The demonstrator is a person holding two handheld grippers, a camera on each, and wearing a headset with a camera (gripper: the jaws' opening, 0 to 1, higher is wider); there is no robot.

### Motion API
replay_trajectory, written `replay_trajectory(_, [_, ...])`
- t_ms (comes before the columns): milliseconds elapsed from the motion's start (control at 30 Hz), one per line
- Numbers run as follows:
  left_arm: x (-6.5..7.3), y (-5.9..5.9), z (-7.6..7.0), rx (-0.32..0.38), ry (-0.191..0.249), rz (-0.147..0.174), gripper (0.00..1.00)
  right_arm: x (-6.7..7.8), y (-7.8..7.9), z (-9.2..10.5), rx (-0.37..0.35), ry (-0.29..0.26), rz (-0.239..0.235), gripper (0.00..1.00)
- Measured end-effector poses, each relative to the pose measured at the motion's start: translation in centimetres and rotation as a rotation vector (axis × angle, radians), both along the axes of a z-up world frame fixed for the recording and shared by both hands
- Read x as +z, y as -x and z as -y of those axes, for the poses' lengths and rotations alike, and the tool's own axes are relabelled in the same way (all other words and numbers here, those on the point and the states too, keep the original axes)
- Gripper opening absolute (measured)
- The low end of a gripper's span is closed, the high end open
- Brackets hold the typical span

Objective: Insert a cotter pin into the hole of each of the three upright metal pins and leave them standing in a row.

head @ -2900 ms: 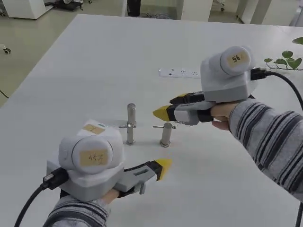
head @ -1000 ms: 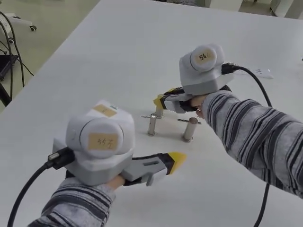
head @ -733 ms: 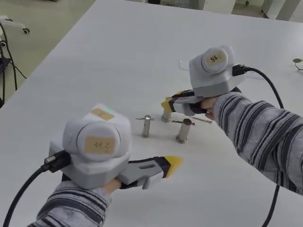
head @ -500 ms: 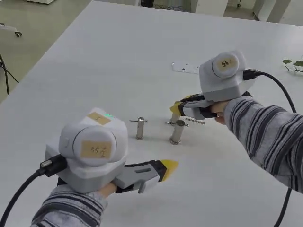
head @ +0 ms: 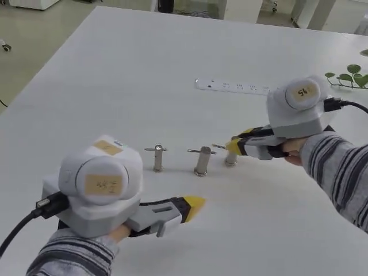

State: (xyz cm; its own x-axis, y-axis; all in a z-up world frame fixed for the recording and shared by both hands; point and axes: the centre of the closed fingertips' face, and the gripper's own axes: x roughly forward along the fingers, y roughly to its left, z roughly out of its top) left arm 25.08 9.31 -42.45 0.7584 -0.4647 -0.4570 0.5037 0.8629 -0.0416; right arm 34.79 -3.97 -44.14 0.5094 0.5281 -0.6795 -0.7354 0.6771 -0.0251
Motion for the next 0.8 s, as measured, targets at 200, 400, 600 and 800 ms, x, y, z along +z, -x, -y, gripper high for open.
replay_trajectory(200, [0.0,0.0,0.1,-0.005,-0.003,0.001,0.96,0.2,2.5,0.3,0.02,-0.007,-0.007,0.08])
replay_trajectory(400, [-0.1,0.1,0.2,-0.01,-0.005,0.0,0.96,0.2,4.5,0.0,0.044,-0.025,-0.018,0.08])
replay_trajectory(600, [-0.1,0.1,0.3,-0.015,0.001,-0.003,0.95,0.1,5.9,-0.6,0.075,-0.012,-0.015,0.08])
replay_trajectory(800, [-0.1,0.1,0.2,-0.014,0.002,-0.004,0.95,0.2,7.0,-1.7,0.111,-0.021,-0.014,0.08])
